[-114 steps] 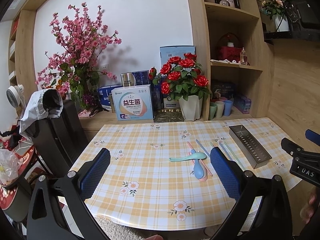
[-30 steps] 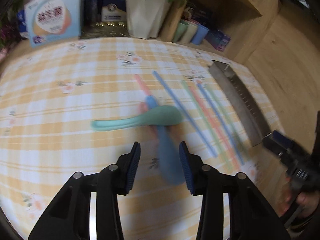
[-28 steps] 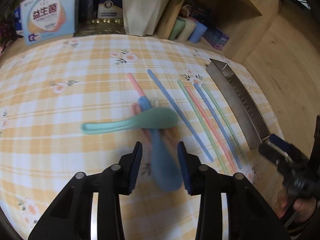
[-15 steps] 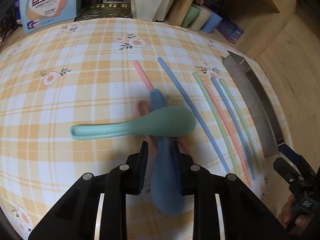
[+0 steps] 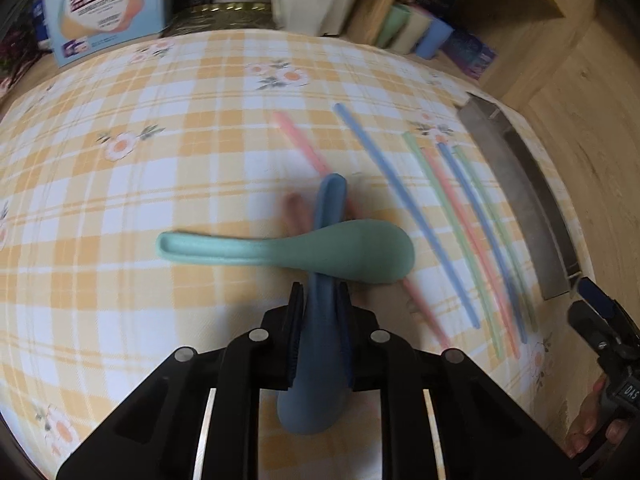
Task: Organize utensils
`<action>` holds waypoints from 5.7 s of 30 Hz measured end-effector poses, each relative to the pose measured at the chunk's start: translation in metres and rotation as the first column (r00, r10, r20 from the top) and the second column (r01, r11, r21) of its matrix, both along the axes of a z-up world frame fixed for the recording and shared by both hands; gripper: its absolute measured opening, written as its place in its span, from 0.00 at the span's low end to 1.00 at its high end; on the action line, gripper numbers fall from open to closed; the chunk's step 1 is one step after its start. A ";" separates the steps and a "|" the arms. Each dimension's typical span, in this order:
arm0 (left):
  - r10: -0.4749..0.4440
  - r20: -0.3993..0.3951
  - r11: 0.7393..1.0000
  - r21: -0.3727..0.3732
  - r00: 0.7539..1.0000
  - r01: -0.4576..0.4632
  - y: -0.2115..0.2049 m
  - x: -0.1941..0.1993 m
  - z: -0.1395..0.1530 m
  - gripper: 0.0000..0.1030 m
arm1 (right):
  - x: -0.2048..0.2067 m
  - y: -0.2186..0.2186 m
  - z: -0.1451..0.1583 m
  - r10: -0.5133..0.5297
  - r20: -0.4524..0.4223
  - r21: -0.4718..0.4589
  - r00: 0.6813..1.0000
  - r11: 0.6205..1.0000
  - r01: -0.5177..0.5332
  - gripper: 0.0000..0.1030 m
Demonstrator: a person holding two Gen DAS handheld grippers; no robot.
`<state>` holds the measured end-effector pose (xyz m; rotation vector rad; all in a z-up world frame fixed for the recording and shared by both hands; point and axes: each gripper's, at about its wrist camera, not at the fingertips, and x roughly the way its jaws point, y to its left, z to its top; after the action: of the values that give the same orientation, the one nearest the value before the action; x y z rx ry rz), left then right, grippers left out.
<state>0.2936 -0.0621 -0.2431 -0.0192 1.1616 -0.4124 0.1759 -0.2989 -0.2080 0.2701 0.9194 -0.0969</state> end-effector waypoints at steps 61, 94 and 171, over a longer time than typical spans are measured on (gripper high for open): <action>-0.026 0.014 1.000 -0.013 1.000 0.026 0.042 -0.049 -0.003 0.24 | 0.049 0.032 -0.024 0.210 -0.057 0.067 0.976 0.976 -0.206 0.22; 0.010 0.094 0.998 0.065 0.996 -0.016 0.024 -0.015 -0.002 0.39 | 0.041 0.019 -0.030 0.179 -0.048 0.116 0.983 0.978 -0.173 0.22; -0.028 -0.064 0.991 -0.132 0.998 0.019 -0.013 -0.029 0.006 0.17 | 0.011 -0.014 -0.025 0.103 0.008 0.207 0.995 0.973 -0.103 0.22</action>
<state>0.2641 -0.0755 -0.2369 -0.1344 1.1993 -0.5120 0.1866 -0.3131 -0.2332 0.4155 0.9456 0.0953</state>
